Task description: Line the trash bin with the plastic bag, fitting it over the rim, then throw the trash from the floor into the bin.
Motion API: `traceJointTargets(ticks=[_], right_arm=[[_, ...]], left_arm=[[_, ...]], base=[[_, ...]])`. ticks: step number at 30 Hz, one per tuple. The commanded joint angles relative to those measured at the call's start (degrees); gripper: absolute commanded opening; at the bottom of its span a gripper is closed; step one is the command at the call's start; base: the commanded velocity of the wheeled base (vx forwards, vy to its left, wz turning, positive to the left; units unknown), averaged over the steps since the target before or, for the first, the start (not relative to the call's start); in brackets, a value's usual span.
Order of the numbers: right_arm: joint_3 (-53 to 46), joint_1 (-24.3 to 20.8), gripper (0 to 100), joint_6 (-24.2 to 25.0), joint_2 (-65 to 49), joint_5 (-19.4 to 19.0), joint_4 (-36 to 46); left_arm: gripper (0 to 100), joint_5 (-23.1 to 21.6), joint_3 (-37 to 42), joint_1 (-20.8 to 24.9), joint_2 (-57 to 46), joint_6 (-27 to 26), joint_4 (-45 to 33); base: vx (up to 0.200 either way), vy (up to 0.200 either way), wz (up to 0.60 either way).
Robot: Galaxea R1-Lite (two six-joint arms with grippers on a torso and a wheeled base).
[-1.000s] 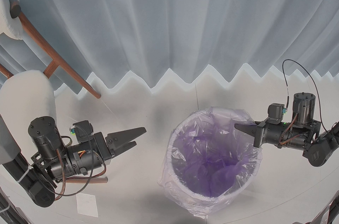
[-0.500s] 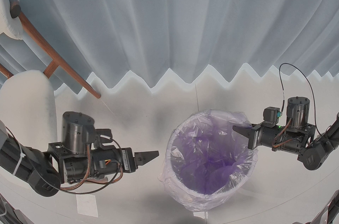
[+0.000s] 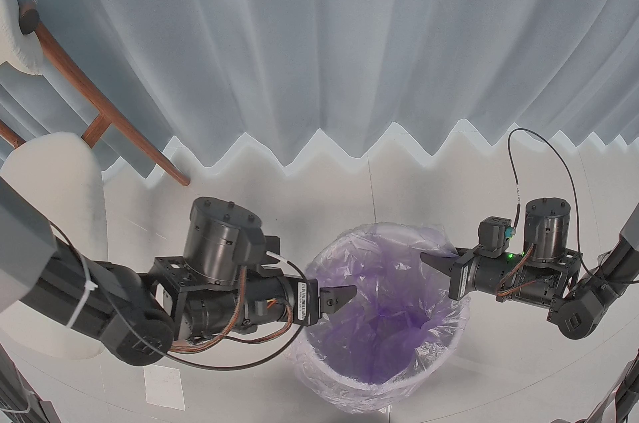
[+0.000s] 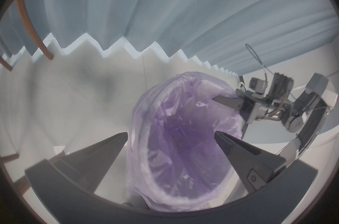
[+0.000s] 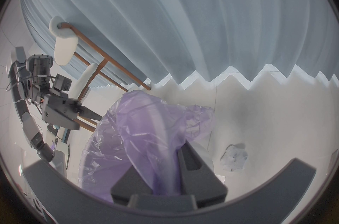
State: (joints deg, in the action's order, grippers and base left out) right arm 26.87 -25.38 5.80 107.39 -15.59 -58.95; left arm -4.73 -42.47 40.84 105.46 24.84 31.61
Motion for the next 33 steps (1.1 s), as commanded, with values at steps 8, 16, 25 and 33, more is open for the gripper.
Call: traceJointTargets(ticks=[8, 16, 25, 33], right_arm=[[-0.4, -1.0, 0, 0.1, 0.2, -0.1, -1.6], [-1.8, -1.5, 0, 0.2, 0.7, 0.0, -4.8], [-3.6, -1.5, 100, 0.4, 0.5, 0.1, -6.4], [-12.8, 0.3, 100, 3.3, -0.8, 1.7, -16.1]], left_arm=[[0, 3.6, -2.1, -0.9, 6.5, -2.6, 1.6], [0, 3.7, -2.0, -0.9, 6.1, -1.4, 2.2], [0, 4.0, -0.1, -0.7, 4.5, -0.3, 2.2], [0, 4.3, 5.7, -3.0, -1.7, -0.2, 1.6]], base=[[0.0, 0.0, 0.0], [0.0, 0.0, 0.0], [0.0, 0.0, 0.0], [0.0, 0.0, 0.0]])
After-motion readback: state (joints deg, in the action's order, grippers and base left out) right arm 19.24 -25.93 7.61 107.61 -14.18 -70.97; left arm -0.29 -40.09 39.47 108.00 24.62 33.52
